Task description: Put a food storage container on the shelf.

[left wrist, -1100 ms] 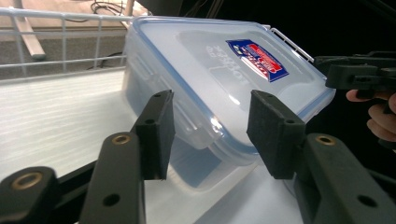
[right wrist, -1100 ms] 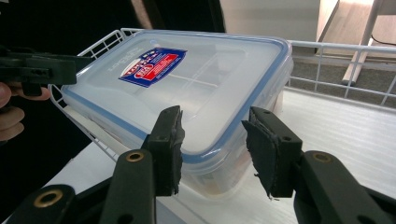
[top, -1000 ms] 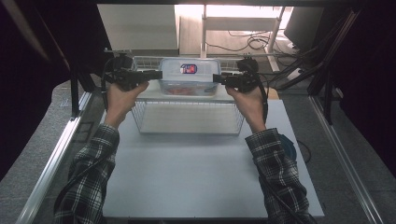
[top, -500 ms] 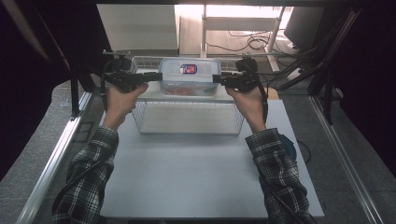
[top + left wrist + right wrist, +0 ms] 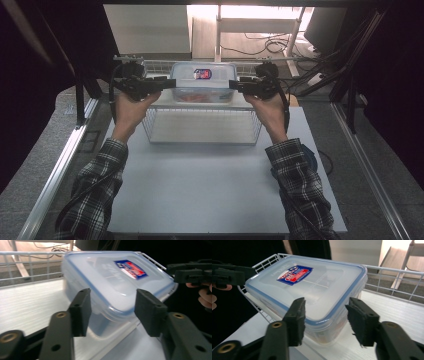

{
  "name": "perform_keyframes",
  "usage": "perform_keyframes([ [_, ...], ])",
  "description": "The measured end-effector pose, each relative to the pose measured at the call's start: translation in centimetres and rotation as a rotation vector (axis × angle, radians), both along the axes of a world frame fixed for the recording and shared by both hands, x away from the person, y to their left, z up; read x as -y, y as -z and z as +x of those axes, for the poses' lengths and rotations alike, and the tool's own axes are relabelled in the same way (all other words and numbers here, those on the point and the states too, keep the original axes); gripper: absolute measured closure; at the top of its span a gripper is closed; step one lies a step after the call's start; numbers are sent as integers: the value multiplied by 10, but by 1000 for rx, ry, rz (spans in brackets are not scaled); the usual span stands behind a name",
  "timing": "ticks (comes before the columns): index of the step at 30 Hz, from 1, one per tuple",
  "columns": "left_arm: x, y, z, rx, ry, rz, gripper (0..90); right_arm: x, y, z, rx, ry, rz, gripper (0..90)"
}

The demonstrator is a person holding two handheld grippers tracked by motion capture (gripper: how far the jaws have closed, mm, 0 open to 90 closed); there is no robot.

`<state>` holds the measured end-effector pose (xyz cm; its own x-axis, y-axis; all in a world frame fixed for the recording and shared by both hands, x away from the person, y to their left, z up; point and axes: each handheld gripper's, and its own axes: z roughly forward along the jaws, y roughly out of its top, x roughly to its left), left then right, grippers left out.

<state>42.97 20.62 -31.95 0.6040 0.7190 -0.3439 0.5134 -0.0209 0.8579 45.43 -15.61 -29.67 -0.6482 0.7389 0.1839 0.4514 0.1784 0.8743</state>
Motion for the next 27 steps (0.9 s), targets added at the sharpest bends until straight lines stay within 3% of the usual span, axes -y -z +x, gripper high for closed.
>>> perform_keyframes([
  [7,10,6,-26,24,65,56,277,9,5,-17,40,-36,16,250],
  [14,22,23,-60,44,114,105,132,12,23,-50,88,-72,-31,109],
  [23,31,54,-102,51,168,121,76,19,48,-91,101,-138,-40,57],
  [27,33,72,-119,57,166,157,72,23,61,-106,90,-159,-42,54],
])
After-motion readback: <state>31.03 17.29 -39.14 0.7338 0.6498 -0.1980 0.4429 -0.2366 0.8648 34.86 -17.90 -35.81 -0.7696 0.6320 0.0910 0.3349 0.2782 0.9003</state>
